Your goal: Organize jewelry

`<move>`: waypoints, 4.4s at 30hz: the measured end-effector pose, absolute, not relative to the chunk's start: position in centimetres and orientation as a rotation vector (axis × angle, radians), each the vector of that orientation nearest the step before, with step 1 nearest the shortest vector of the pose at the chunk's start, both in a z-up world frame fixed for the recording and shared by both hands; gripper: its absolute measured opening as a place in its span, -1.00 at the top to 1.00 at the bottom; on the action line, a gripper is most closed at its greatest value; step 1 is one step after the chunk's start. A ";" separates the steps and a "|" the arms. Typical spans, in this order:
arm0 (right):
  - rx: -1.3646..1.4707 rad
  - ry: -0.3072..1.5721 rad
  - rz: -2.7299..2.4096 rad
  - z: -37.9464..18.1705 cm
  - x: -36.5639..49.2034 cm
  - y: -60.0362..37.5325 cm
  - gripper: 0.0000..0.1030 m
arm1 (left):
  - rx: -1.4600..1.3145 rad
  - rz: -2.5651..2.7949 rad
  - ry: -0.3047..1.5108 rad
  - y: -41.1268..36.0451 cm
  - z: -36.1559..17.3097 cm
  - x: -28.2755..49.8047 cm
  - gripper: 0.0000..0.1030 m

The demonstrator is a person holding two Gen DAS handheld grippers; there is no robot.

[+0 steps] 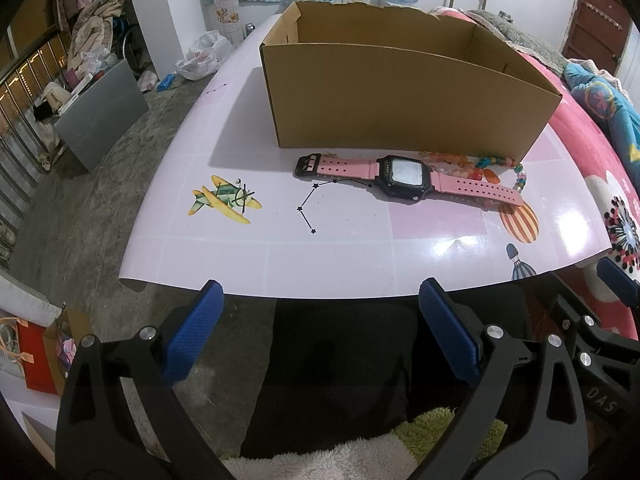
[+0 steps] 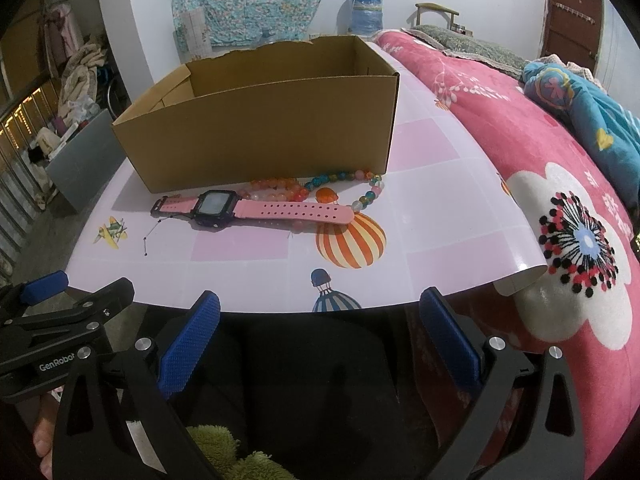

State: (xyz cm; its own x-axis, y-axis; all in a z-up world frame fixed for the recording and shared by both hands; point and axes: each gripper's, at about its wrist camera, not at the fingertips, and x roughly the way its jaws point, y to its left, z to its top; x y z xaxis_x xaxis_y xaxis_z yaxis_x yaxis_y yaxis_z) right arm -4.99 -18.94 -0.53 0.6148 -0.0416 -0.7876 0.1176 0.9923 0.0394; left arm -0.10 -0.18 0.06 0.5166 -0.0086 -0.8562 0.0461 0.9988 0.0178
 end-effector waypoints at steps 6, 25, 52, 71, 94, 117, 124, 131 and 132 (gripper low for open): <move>0.091 0.904 -0.092 -0.4 -5.0 -18.9 -0.89 | 0.040 -0.033 1.028 -0.2 0.1 -0.1 -0.84; 0.089 0.898 -0.092 -0.2 -5.0 -18.8 -0.89 | 0.034 -0.031 1.025 0.2 0.2 0.1 -0.84; 0.086 0.888 -0.104 0.3 -4.9 -18.9 -0.89 | 0.034 -0.027 1.023 0.6 0.2 0.2 -0.84; -0.039 0.755 -0.097 1.9 -4.1 -17.9 -0.89 | 0.056 -0.035 1.006 2.8 0.1 3.5 -0.84; -0.136 0.803 0.430 -1.1 4.4 -14.2 -0.63 | 0.005 -0.323 0.803 3.9 0.7 5.6 -0.84; -0.500 0.945 0.589 -5.3 6.7 -10.1 0.02 | 0.272 -0.380 0.766 3.1 -2.0 4.5 0.02; -0.413 1.037 0.717 -4.6 6.8 -11.4 0.02 | 0.467 -0.391 0.736 0.4 -3.5 3.1 0.01; -0.231 1.191 0.876 -4.6 9.0 -14.3 0.02 | 0.629 -0.431 0.722 -1.7 -5.1 2.2 0.01; -0.191 1.224 0.896 -4.8 9.5 -14.8 0.02 | 0.645 -0.430 0.718 -1.9 -5.2 2.1 0.01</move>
State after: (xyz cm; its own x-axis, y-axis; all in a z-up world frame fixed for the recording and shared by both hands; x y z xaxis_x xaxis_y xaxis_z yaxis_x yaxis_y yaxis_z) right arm 9.50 -14.81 -4.85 0.0571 0.4899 -0.8699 -0.6814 0.6560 0.3247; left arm 2.07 -1.91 -5.21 0.6809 -0.1434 -0.7182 0.5653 0.7264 0.3909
